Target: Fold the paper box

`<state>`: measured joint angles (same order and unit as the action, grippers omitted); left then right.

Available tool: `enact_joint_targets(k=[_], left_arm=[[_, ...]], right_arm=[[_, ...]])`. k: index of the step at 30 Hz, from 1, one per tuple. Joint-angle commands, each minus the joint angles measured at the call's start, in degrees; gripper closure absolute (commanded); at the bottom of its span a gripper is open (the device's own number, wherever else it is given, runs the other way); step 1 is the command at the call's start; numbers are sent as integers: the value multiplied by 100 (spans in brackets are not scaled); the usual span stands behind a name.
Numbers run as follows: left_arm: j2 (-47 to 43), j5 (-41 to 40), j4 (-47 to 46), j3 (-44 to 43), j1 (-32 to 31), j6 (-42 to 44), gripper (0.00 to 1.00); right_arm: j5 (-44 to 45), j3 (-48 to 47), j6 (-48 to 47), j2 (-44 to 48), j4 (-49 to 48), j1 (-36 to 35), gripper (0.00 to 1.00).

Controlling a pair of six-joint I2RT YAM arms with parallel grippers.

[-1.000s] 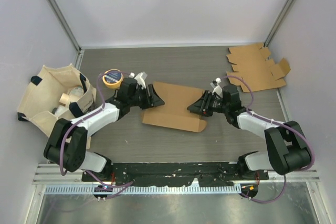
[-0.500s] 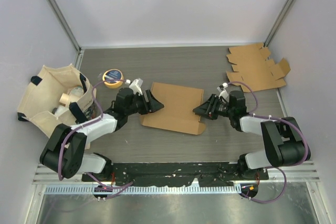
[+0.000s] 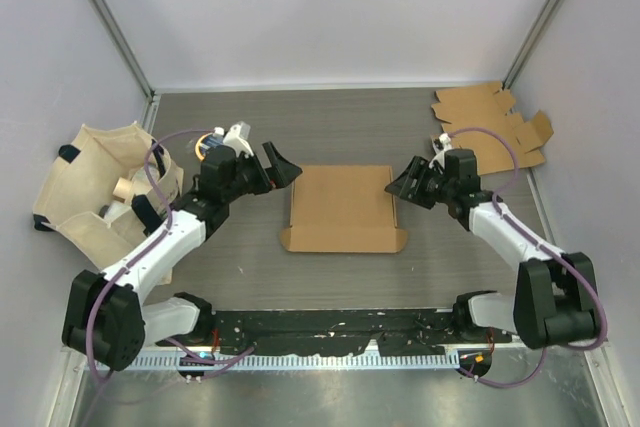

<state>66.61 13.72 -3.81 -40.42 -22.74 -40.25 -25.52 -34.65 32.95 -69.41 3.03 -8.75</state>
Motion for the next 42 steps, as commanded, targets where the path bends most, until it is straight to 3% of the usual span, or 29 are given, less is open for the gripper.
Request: enact_joint_targets(k=[1,4,8,13,15,24,28,31,35,37,42], left_arm=[[517,43,268,-299,173,-237,0],[852,175,-66,-229,217,-492,0],[1152,35,-303,-106,244,-615,0],[1284,245,-848,148,305,-800,0],[1345,307,-884,193,340,-757,0],[1802,474,-1086,342,578,-730,0],[2259,930,-1121,35,630,-616,0],[2426,1054,-1742,104,639,-774,1],[2708,1415,-1938,-45,639,-870,0],[2761,1415,-2253,78,657,-1010,0],[3191,1879,-2694,78,675,-1353,0]], right_arm=[[513,-970,-561,-809,751,75,38],[478,-1132,-720,-1083,412,84,37],[-451,-1035,-395,-1566,-537,190,41],[-1086,-456,421,-2120,-1976,514,65],[-1210,-210,598,-2208,-2332,629,64],[-1175,-16,274,-2525,-1990,1104,65],[-1113,-6,116,-2779,-1937,1174,65],[-1201,99,203,-3008,-2226,1297,65],[-1298,196,309,-3132,-2430,1438,67],[-1289,248,317,-3097,-2482,1490,73],[-1411,301,449,-3219,-2666,1578,73]])
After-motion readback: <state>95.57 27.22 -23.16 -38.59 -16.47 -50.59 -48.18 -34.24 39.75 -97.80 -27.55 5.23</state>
